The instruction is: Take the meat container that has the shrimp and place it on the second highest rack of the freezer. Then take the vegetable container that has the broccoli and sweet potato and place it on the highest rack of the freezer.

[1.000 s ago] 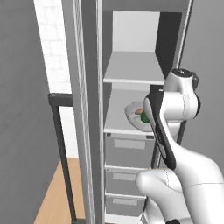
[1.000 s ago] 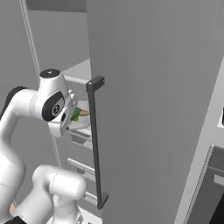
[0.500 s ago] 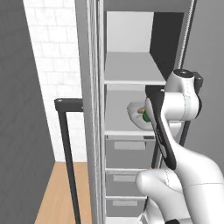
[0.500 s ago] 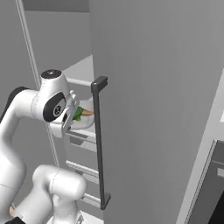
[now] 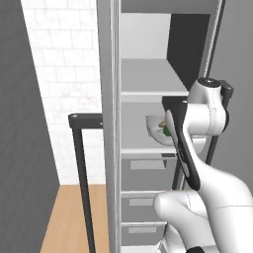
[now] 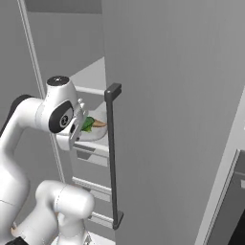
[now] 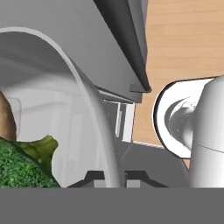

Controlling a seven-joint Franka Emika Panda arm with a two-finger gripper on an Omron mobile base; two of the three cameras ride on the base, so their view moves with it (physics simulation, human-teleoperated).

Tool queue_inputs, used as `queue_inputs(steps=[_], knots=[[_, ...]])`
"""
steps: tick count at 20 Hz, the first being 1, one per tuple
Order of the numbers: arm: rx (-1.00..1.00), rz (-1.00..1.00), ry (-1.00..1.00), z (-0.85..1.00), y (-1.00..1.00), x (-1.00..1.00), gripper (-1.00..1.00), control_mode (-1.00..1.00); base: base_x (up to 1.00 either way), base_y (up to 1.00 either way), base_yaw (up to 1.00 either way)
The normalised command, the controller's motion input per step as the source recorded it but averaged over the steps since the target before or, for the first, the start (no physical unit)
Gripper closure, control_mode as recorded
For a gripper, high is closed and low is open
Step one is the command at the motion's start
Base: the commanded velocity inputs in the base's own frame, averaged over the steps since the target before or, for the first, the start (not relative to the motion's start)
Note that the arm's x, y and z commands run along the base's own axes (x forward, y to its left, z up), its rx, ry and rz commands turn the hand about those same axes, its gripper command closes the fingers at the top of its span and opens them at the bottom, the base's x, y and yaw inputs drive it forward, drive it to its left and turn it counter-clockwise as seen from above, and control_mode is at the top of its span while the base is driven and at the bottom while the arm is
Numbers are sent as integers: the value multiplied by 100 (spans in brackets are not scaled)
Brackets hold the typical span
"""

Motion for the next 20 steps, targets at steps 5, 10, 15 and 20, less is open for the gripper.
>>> queue_inputs(steps=[5, 10, 15, 20], knots=[[0, 0, 0, 0, 0, 0, 100, 100, 0, 40, 0], [0, 0, 0, 0, 0, 0, 100, 100, 0, 37, 0], [0, 0, -3, 0, 0, -6, 100, -100, 0, 0, 0], [-1, 0, -13, 12, 44, -50, 100, -100, 0, 0, 0]])
